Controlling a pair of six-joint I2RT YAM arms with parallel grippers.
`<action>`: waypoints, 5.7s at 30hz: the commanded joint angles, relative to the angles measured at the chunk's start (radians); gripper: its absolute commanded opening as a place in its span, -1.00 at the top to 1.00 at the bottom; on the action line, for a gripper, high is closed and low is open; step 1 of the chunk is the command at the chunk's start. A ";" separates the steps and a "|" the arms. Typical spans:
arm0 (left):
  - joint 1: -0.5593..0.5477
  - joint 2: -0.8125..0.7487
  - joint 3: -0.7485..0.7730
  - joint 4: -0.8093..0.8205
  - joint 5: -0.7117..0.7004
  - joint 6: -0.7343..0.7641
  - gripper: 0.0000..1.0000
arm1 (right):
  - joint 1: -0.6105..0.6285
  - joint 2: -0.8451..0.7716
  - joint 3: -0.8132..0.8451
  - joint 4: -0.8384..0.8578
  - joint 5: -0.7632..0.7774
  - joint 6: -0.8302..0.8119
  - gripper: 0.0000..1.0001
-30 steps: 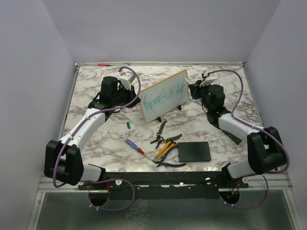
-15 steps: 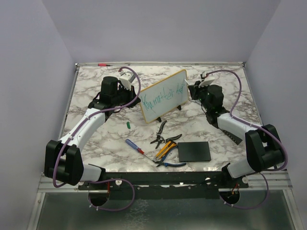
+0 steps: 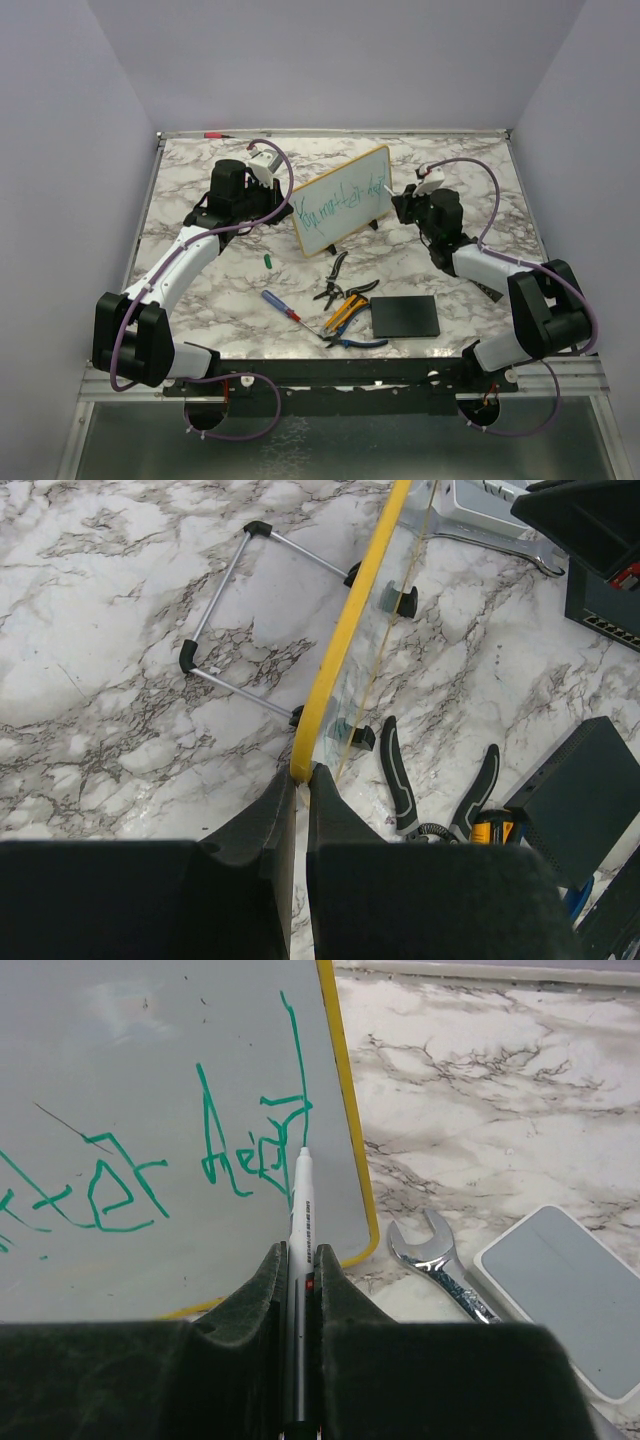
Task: Write a sentence on the whiteboard
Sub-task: Write on the whiteboard at the whiteboard stand.
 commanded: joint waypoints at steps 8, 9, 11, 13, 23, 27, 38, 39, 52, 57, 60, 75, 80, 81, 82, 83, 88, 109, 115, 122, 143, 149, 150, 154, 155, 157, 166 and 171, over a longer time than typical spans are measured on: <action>-0.006 -0.008 0.002 0.015 -0.018 0.024 0.99 | 0.001 0.037 -0.028 -0.023 -0.019 0.022 0.98; -0.007 -0.008 0.002 0.016 -0.018 0.023 0.99 | 0.001 0.040 -0.027 -0.024 -0.017 0.019 0.98; -0.008 -0.008 0.002 0.015 -0.019 0.023 0.99 | 0.001 0.044 -0.023 -0.028 -0.012 0.018 0.98; -0.008 -0.009 0.002 0.016 -0.019 0.023 0.99 | 0.000 0.041 -0.023 -0.028 0.002 0.016 0.98; -0.007 -0.014 0.002 0.016 -0.023 0.025 0.99 | 0.000 -0.046 -0.013 -0.032 0.054 0.009 0.98; -0.007 -0.015 0.002 0.015 -0.020 0.023 0.99 | 0.001 -0.064 -0.009 -0.029 0.059 0.010 0.98; -0.007 -0.015 0.000 0.015 -0.022 0.025 0.99 | 0.001 -0.021 0.022 -0.011 0.057 0.002 0.98; -0.008 -0.015 0.000 0.015 -0.022 0.025 0.99 | 0.000 -0.018 0.022 -0.008 0.054 0.001 0.98; -0.007 -0.015 0.000 0.015 -0.022 0.026 0.99 | 0.001 0.023 0.035 -0.001 0.048 -0.003 0.98; -0.008 -0.017 0.000 0.015 -0.023 0.026 0.99 | 0.000 0.030 0.028 -0.012 0.055 -0.007 0.98; -0.008 -0.017 0.000 0.015 -0.024 0.026 0.99 | 0.001 0.025 0.015 -0.016 0.063 -0.002 0.98; -0.007 -0.015 0.000 0.016 -0.025 0.027 0.99 | 0.001 -0.044 0.005 -0.032 0.096 -0.009 0.98; -0.007 -0.017 0.000 0.016 -0.025 0.026 0.99 | 0.001 -0.031 0.019 -0.025 0.096 -0.013 0.98; -0.008 -0.017 0.000 0.015 -0.025 0.027 0.99 | 0.001 -0.027 0.022 -0.025 0.096 -0.014 0.98; -0.008 -0.017 0.000 0.016 -0.025 0.027 0.99 | 0.001 -0.022 0.025 -0.023 0.097 -0.016 0.98; -0.008 -0.017 0.000 0.015 -0.024 0.026 0.99 | 0.001 -0.016 0.030 -0.022 0.097 -0.018 0.98; -0.009 -0.017 0.001 0.015 -0.024 0.026 0.99 | 0.000 0.009 0.042 -0.015 0.094 -0.021 0.98; -0.009 -0.018 0.000 0.015 -0.022 0.025 0.99 | 0.001 0.033 -0.014 -0.026 0.018 0.014 0.98; -0.009 -0.018 0.000 0.016 -0.026 0.023 0.99 | 0.010 0.026 -0.044 -0.024 0.017 0.032 0.98; -0.009 -0.023 0.000 0.015 -0.028 0.023 0.99 | 0.021 0.025 -0.058 -0.015 -0.028 0.034 0.98; -0.008 -0.033 -0.004 0.016 -0.036 0.023 0.99 | 0.009 -0.046 -0.103 -0.022 0.085 0.081 0.98; -0.009 -0.029 -0.003 0.015 -0.033 0.024 0.99 | -0.005 -0.037 -0.095 -0.010 0.072 0.079 0.98; -0.009 -0.028 -0.003 0.016 -0.033 0.023 0.99 | -0.005 -0.033 -0.092 -0.009 0.070 0.079 0.98; -0.009 -0.028 -0.003 0.015 -0.034 0.023 0.99 | -0.009 -0.018 -0.085 -0.002 0.066 0.077 0.98; -0.008 -0.029 -0.003 0.015 -0.033 0.024 0.99 | -0.009 -0.016 -0.083 0.001 0.066 0.077 0.98; -0.009 -0.028 -0.003 0.014 -0.033 0.025 0.99 | -0.010 -0.010 -0.079 0.003 0.065 0.077 0.98; -0.009 -0.028 -0.003 0.012 -0.034 0.027 0.99 | -0.017 0.014 -0.063 0.021 0.064 0.078 0.98; -0.009 -0.028 -0.003 0.011 -0.035 0.028 0.99 | -0.022 0.028 -0.053 0.029 0.058 0.077 0.98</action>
